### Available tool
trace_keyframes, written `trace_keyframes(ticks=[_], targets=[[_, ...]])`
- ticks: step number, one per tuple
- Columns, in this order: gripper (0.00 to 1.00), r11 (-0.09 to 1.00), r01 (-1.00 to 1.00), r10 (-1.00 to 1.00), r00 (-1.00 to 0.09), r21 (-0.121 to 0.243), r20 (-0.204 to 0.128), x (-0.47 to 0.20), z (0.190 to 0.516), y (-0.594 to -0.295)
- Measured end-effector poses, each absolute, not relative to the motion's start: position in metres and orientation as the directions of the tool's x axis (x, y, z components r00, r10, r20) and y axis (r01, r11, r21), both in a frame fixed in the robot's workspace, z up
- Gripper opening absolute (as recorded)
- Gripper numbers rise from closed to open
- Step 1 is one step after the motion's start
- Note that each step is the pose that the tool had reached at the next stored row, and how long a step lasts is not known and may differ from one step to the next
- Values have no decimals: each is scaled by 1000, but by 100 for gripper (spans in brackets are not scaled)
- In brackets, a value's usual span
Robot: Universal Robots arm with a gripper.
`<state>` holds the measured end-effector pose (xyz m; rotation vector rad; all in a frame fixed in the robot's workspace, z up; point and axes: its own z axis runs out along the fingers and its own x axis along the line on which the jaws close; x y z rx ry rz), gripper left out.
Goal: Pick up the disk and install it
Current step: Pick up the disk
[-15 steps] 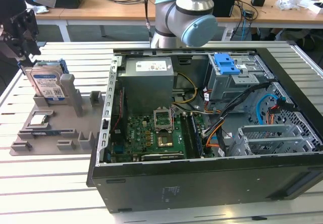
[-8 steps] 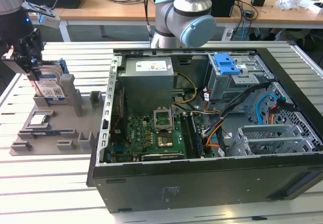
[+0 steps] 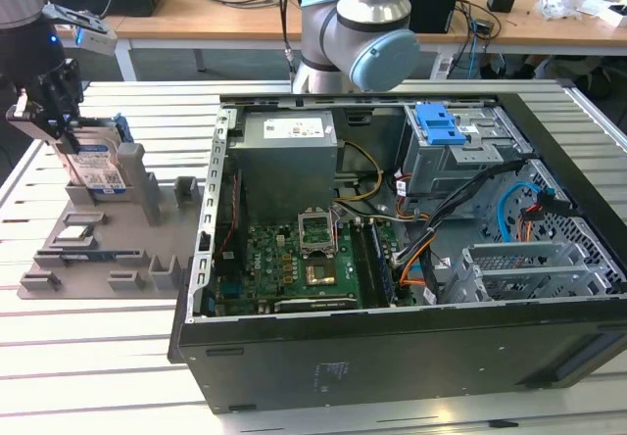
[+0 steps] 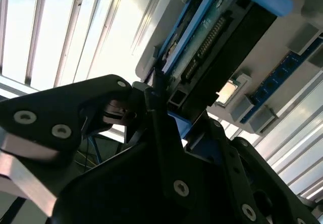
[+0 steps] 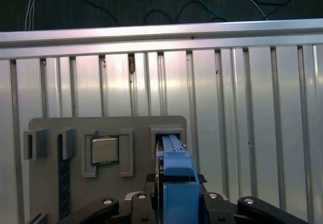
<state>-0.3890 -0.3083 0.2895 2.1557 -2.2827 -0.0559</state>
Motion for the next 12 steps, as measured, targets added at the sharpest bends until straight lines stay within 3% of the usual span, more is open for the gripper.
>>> trace_keyframes(ticks=[12], targets=[[37, 57, -998, -998, -57, 27, -23, -389, 289, -308]])
